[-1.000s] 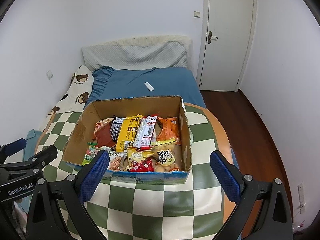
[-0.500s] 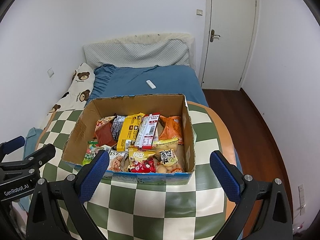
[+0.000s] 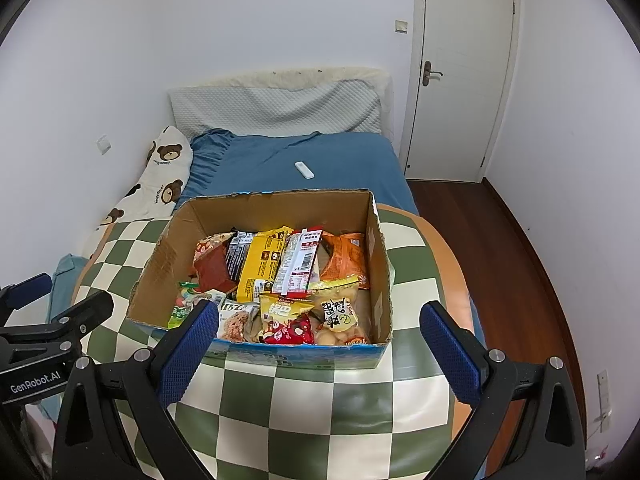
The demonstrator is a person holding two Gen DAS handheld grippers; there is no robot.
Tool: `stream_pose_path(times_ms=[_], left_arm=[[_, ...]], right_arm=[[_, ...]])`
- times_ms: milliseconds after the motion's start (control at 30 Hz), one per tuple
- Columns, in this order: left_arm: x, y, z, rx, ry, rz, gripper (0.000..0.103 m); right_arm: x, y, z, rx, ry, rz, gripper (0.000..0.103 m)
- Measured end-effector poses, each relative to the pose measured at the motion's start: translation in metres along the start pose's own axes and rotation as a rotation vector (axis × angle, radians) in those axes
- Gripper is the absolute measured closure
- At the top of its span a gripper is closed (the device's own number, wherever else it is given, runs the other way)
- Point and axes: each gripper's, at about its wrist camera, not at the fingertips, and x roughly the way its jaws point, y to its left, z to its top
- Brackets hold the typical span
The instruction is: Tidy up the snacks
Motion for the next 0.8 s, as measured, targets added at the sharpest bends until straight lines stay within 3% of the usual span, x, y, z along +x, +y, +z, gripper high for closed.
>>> stream_pose_path(times_ms=[800], left_arm=[[-0.01, -0.002, -0.002, 0.006, -0.004, -0.009, 0.0]], right_arm=[[-0.006, -0.001, -0.001, -0.006, 0.0, 0.007, 0.001]])
